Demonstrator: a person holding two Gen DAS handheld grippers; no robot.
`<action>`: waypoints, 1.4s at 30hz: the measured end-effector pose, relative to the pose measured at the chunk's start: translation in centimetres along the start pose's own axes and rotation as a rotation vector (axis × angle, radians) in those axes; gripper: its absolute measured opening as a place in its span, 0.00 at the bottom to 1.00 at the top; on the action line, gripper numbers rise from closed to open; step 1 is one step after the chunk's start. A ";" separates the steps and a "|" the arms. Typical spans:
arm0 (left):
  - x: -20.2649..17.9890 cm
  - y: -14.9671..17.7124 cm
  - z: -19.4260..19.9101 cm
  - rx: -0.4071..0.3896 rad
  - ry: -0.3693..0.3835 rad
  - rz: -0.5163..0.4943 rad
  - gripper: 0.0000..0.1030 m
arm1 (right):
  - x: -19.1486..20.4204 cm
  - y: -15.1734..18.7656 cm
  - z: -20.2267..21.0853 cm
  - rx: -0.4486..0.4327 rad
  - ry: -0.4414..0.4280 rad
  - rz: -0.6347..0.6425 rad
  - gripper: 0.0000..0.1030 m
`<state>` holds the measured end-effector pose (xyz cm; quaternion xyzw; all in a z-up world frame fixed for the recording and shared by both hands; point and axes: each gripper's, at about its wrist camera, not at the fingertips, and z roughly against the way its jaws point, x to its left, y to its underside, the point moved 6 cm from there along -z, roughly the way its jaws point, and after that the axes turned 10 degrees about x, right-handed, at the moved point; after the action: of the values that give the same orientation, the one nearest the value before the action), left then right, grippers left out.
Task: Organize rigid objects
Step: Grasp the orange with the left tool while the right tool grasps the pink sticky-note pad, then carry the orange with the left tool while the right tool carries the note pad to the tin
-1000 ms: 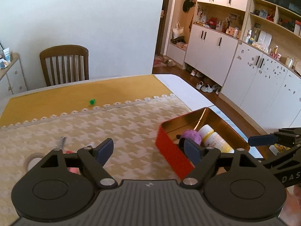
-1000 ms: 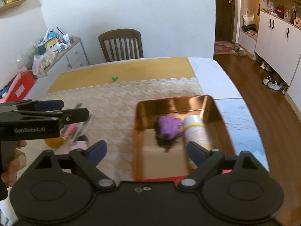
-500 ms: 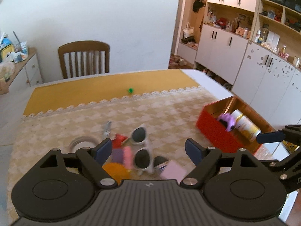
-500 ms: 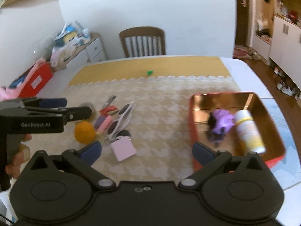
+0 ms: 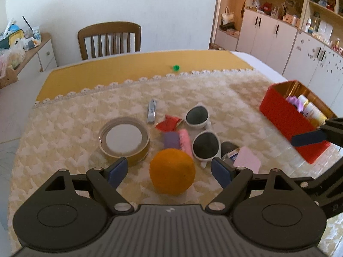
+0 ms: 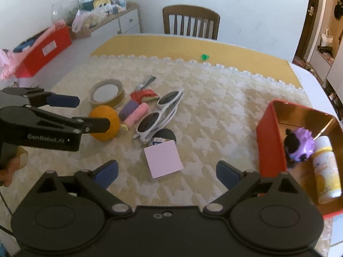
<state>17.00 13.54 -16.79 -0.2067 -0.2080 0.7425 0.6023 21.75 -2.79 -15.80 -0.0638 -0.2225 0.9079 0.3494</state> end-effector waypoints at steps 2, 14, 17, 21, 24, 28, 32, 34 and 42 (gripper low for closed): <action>0.0 0.1 -0.8 0.015 0.006 0.004 0.82 | -0.1 -0.1 -0.9 0.020 -0.012 -0.005 0.88; -0.2 0.7 -2.7 0.018 -0.007 -0.033 0.82 | 0.3 -0.5 -3.9 0.078 -0.021 0.030 0.60; -0.2 0.6 -2.8 0.013 0.001 -0.039 0.81 | 0.4 -0.7 -4.3 0.085 -0.020 0.039 0.50; -0.3 0.6 -2.9 0.011 0.001 -0.056 0.69 | 0.5 -0.7 -4.3 0.083 -0.011 0.049 0.42; -0.3 0.6 -2.9 0.015 -0.001 -0.057 0.58 | 0.4 -0.7 -4.2 0.081 -0.008 0.048 0.40; -0.6 0.6 -2.8 0.015 -0.006 -0.071 0.52 | 0.6 -0.7 -3.9 0.076 -0.005 0.054 0.40; -0.8 0.6 -2.7 0.021 -0.018 -0.079 0.52 | 0.6 -0.6 -3.3 0.065 -0.008 0.036 0.40; -0.8 0.6 -2.6 0.026 -0.020 -0.075 0.52 | 0.5 -0.6 -2.9 0.060 -0.011 0.024 0.40; -1.1 1.1 -1.2 0.043 0.004 -0.062 0.52 | -0.3 -0.1 -0.5 0.038 0.009 -0.040 0.40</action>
<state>16.99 12.36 -18.29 -0.1885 -0.1970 0.7275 0.6296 22.16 -2.74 -16.25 -0.0570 -0.2049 0.9045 0.3698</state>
